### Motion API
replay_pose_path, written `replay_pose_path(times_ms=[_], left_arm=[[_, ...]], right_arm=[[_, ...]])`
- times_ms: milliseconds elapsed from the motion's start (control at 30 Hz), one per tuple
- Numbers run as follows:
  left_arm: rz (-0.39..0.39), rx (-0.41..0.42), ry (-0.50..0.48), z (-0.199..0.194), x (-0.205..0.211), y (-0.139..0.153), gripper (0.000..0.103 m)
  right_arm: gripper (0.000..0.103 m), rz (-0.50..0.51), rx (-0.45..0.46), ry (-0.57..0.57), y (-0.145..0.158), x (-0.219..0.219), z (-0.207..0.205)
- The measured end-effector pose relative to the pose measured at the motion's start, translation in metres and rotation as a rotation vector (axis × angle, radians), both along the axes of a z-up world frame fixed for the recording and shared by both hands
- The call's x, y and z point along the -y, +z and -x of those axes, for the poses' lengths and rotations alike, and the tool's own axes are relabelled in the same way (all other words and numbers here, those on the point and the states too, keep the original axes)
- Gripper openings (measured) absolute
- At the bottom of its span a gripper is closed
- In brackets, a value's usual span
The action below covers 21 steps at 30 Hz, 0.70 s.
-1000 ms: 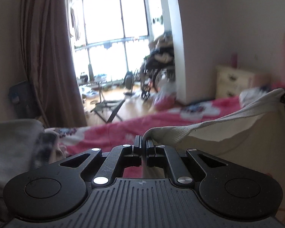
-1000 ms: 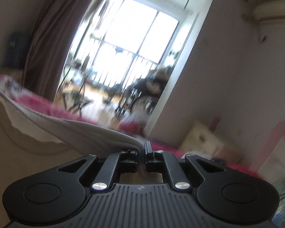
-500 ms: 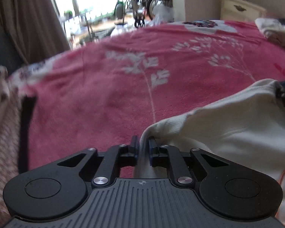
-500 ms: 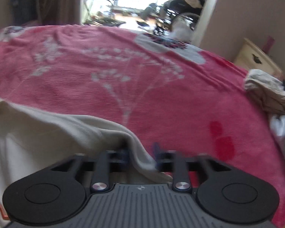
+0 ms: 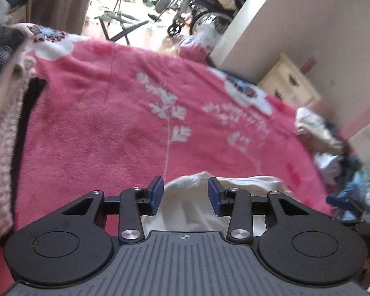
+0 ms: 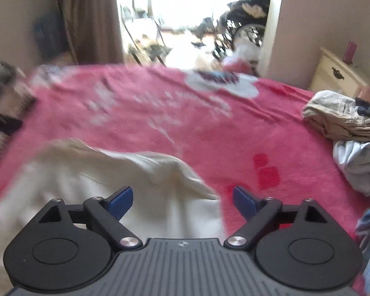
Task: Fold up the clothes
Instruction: 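Lay the sweatshirt flat on the bed and open both grippers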
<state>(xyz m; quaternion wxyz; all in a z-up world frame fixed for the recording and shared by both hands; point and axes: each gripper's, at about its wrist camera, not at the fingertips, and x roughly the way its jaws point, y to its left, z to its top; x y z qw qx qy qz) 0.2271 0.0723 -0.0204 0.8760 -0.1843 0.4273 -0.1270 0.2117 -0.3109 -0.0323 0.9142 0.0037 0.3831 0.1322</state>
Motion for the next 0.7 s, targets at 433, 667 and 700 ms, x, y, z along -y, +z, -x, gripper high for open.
replay_pose_path(times_ms=[433,667,700], left_arm=[[-0.242,0.011,-0.356,0.245,-0.017,0.044,0.046],[-0.271,-0.131,-0.612,0.345,0.019,-0.02,0.047],[-0.269,-0.151,-0.633,0.349,0.023,-0.028,0.047]], right_arm=[[0.079,-0.62,-0.104,-0.097,-0.002,-0.061,0.172],[0.065,-0.818,-0.352,-0.204,-0.075,-0.109,0.245],[0.064,-0.804,-0.362,-0.211,-0.08,-0.112,0.25]])
